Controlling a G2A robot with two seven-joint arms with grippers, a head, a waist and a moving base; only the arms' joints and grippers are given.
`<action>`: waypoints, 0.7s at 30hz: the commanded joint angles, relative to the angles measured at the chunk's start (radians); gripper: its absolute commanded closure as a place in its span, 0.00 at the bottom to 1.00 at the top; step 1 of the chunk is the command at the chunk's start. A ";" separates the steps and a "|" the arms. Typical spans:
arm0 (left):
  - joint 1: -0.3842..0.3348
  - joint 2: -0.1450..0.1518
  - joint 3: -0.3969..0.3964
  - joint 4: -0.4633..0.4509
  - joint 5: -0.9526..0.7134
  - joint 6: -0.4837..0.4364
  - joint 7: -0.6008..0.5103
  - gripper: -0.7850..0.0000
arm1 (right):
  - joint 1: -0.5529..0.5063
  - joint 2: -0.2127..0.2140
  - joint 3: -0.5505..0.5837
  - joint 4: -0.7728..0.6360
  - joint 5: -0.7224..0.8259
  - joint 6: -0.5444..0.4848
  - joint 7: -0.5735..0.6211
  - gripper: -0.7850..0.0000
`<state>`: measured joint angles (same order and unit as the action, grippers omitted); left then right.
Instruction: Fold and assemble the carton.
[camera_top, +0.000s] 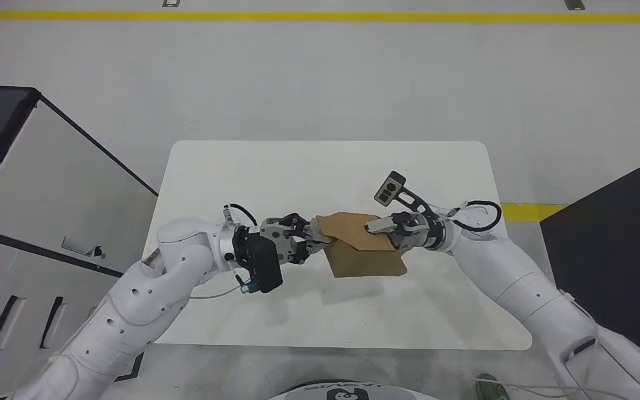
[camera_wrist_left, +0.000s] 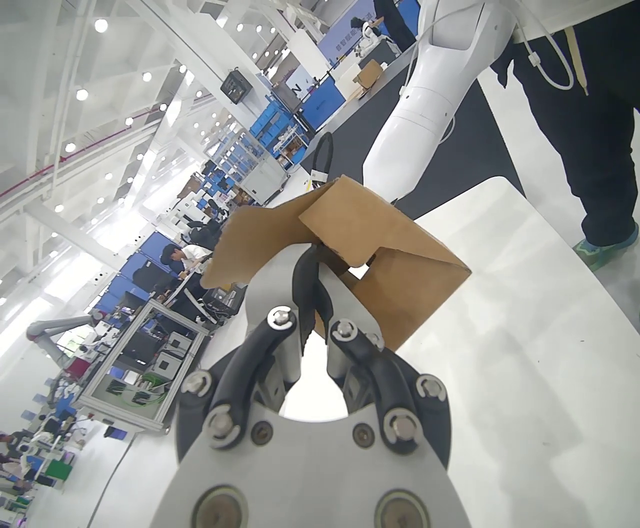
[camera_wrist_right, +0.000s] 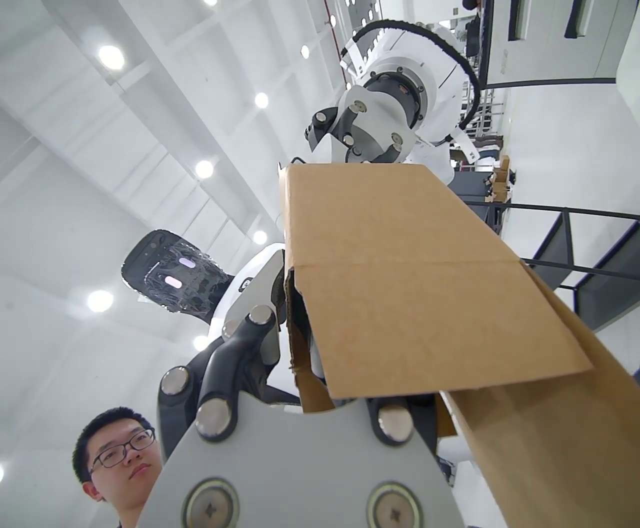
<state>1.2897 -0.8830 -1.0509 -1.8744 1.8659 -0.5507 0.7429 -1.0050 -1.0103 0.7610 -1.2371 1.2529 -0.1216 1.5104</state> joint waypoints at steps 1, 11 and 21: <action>0.003 0.001 -0.003 -0.001 0.005 0.000 0.008 1.00 | -0.005 -0.003 0.005 0.003 0.003 0.011 0.006 1.00; 0.013 0.002 -0.012 -0.003 0.016 0.002 0.036 1.00 | -0.019 -0.023 0.013 0.027 0.005 0.079 0.010 1.00; 0.024 0.005 -0.022 -0.005 0.021 -0.004 0.055 1.00 | -0.027 -0.043 0.020 0.044 -0.009 0.122 -0.013 1.00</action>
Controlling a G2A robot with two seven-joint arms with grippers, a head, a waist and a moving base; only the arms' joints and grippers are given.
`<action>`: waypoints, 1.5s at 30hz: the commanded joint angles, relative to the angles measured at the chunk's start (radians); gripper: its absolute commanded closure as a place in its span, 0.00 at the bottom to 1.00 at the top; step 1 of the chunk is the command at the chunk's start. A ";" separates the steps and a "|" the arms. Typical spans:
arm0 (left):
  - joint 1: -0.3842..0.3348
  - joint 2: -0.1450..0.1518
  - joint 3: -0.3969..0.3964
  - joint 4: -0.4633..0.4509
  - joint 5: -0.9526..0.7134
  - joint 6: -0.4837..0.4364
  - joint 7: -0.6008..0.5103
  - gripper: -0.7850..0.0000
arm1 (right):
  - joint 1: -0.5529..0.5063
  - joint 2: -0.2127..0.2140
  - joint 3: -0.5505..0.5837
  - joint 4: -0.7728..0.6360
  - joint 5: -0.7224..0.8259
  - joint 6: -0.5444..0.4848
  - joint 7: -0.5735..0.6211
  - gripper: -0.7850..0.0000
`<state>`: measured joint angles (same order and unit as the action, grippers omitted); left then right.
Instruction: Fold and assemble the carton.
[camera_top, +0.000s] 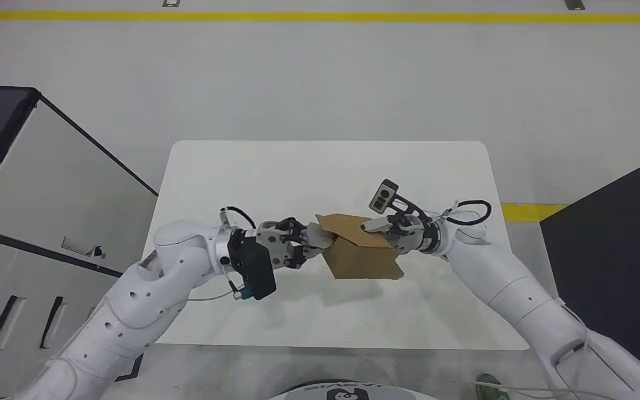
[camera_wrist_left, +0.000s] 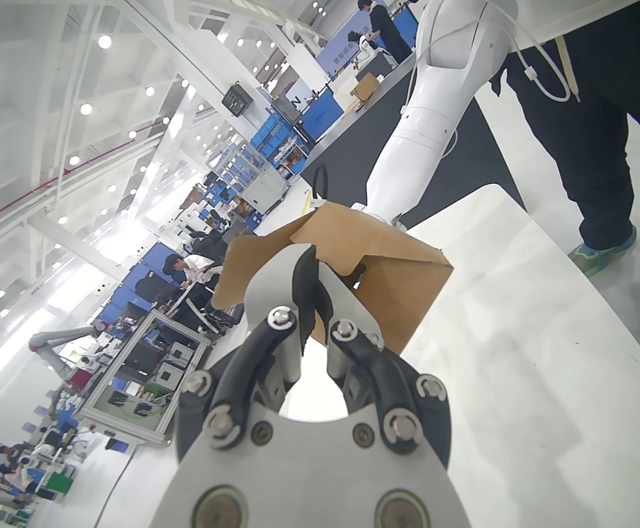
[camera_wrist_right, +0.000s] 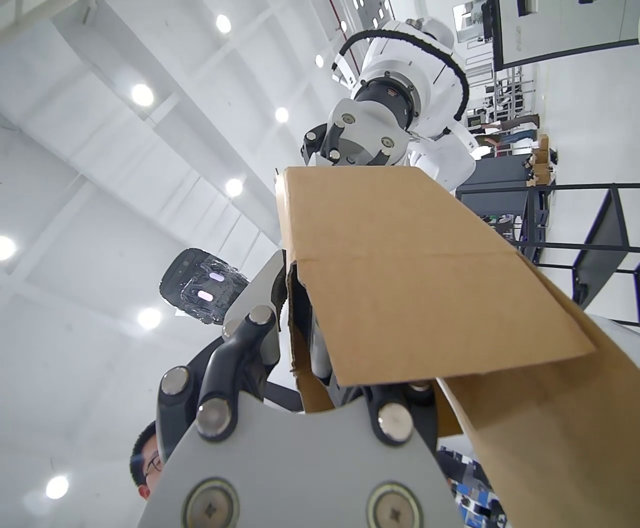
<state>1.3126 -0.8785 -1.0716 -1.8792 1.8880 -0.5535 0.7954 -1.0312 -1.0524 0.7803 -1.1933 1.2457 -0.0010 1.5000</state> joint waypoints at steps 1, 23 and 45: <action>0.002 0.000 -0.002 0.000 -0.002 -0.003 0.004 1.00 | -0.002 -0.003 0.002 0.002 -0.005 0.004 -0.005 1.00; 0.021 0.003 -0.024 -0.023 0.013 -0.007 -0.049 1.00 | -0.042 -0.022 0.062 -0.011 -0.044 0.027 0.004 1.00; 0.004 -0.004 -0.013 0.004 -0.006 -0.005 -0.017 1.00 | -0.057 -0.040 0.109 0.007 -0.067 0.057 0.024 1.00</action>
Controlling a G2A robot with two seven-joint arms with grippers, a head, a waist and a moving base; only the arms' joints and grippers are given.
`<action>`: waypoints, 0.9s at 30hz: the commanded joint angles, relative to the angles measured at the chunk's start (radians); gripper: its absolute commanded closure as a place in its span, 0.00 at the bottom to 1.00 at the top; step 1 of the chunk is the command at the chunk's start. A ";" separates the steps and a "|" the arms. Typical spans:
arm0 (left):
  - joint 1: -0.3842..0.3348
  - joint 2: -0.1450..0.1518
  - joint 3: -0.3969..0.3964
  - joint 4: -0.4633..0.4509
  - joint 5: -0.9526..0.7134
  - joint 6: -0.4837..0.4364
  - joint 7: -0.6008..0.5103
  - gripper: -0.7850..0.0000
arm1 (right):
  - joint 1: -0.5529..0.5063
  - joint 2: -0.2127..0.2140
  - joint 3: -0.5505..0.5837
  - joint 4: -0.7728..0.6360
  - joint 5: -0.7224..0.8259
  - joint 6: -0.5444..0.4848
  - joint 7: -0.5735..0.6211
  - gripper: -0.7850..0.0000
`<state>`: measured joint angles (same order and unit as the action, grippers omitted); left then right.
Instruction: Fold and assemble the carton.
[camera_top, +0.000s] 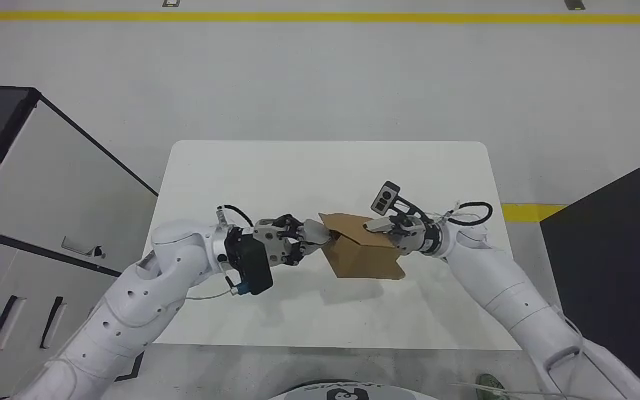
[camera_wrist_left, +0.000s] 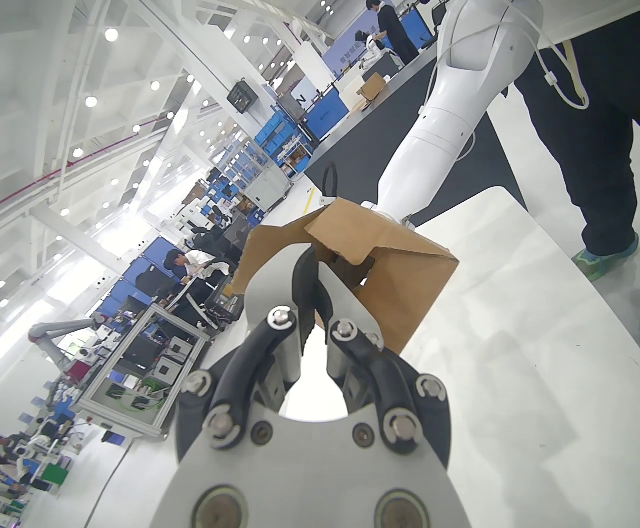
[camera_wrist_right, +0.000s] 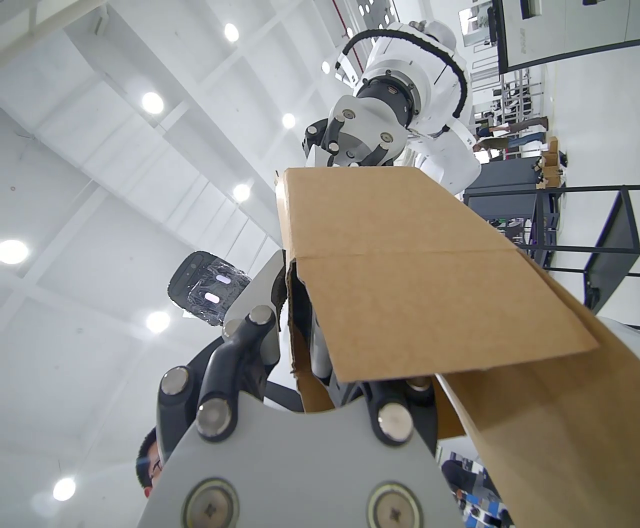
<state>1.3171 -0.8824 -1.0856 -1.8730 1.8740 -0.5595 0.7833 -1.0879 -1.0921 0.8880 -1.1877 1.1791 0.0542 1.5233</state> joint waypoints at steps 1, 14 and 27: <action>0.000 0.000 0.003 -0.004 0.010 0.002 -0.007 1.00 | 0.000 -0.002 0.002 0.003 -0.002 0.003 0.000 1.00; -0.004 -0.003 0.012 -0.022 0.055 0.011 -0.070 1.00 | -0.005 -0.015 0.014 0.020 -0.019 0.030 -0.026 1.00; -0.009 -0.008 0.029 -0.043 0.092 0.015 -0.137 1.00 | -0.001 -0.030 0.023 0.041 -0.017 0.042 -0.004 1.00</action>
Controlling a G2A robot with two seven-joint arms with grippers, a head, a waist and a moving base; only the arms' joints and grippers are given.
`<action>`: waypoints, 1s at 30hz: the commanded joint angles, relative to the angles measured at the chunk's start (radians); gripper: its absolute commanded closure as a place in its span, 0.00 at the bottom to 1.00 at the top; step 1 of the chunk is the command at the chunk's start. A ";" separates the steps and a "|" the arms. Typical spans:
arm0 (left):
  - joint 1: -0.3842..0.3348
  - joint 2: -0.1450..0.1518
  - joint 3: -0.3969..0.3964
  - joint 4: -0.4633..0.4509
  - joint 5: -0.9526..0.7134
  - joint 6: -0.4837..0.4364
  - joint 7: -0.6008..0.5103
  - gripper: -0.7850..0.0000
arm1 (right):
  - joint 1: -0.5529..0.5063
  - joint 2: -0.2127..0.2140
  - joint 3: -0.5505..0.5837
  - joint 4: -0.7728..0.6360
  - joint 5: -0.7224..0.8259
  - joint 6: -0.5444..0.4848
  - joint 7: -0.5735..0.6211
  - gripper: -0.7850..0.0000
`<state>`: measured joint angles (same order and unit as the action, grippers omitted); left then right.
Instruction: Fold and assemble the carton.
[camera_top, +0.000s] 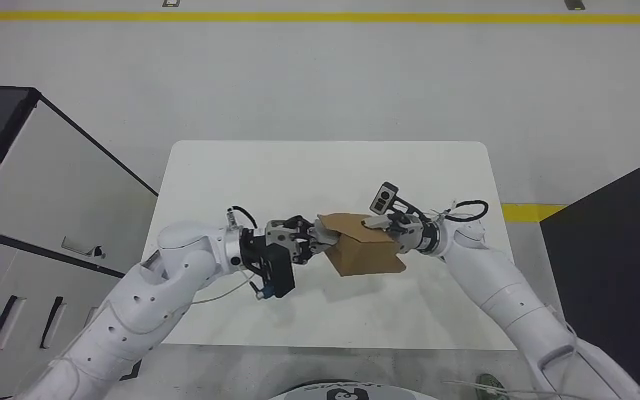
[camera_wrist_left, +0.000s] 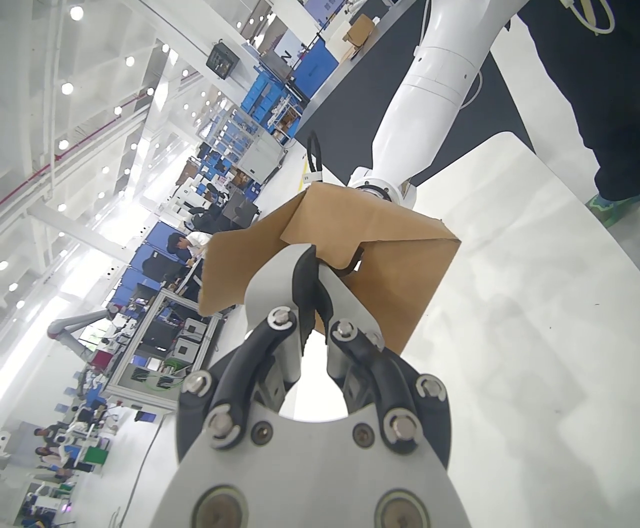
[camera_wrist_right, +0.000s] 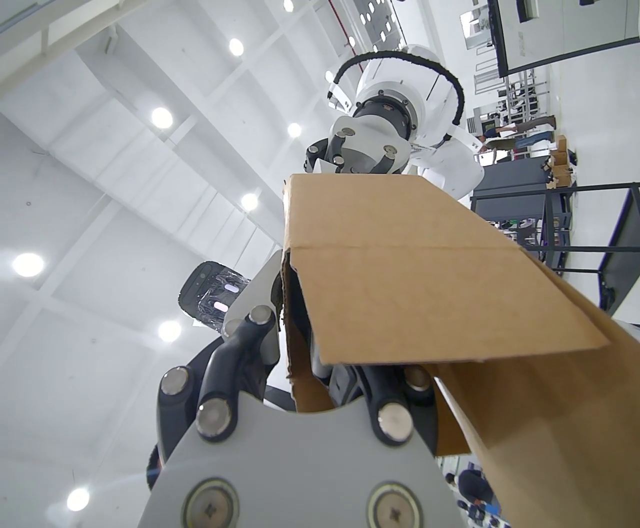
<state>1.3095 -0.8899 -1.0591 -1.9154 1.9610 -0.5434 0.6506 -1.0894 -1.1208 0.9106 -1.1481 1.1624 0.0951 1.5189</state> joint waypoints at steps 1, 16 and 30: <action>-0.003 -0.001 0.005 -0.002 0.008 -0.001 -0.007 1.00 | 0.001 -0.002 0.001 0.003 0.000 0.002 -0.001 1.00; -0.016 -0.007 0.019 -0.008 0.030 0.007 -0.052 1.00 | 0.012 -0.016 0.013 0.025 -0.015 0.020 0.010 1.00; -0.047 -0.017 0.048 0.003 0.057 -0.003 -0.073 1.00 | 0.021 -0.029 0.004 0.036 -0.019 0.052 0.017 1.00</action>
<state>1.2642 -0.9060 -1.0121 -1.9149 2.0184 -0.5455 0.5773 -1.0690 -1.1492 0.9156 -1.1125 1.1440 0.1453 1.5359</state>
